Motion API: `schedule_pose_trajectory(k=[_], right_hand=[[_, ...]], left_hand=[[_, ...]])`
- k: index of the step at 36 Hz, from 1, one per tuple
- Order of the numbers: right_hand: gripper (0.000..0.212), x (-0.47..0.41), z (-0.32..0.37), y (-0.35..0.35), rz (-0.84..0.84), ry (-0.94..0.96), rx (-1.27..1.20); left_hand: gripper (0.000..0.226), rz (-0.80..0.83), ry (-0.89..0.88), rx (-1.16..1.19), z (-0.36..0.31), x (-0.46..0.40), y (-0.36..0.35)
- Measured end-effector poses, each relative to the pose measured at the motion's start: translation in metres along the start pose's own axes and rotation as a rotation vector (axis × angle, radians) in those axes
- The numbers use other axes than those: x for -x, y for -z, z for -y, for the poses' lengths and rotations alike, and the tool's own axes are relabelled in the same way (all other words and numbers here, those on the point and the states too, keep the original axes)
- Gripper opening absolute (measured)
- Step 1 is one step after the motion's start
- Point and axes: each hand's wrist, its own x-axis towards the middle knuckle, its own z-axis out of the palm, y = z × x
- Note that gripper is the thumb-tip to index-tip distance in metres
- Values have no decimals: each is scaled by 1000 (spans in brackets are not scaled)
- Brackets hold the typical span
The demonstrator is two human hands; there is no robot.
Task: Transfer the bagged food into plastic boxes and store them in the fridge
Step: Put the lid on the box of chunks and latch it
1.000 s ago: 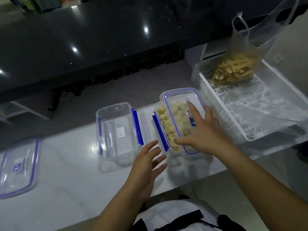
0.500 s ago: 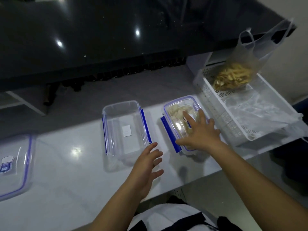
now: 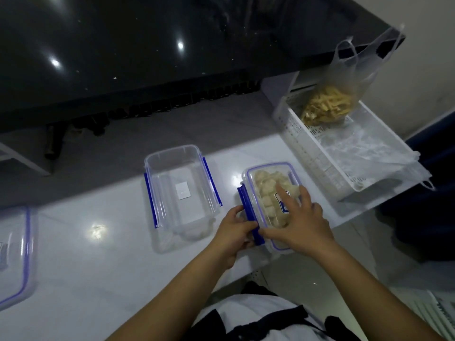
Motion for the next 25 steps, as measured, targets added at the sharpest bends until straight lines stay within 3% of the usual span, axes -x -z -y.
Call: schedule_pose_trajectory(k=[6, 11, 19, 25], right_hand=[[116, 2, 0, -5, 14, -25, 47], [109, 5, -2, -3, 64, 7, 93], [92, 31, -16, 1, 172, 226, 139], [93, 32, -9, 3, 235, 187, 80]], left_hand=[[35, 0, -4, -5, 10, 4, -1], [47, 1, -84, -65, 14, 8, -7], [65, -99, -327, -256, 23, 12, -4], [67, -153, -388, -499, 21, 16, -9]])
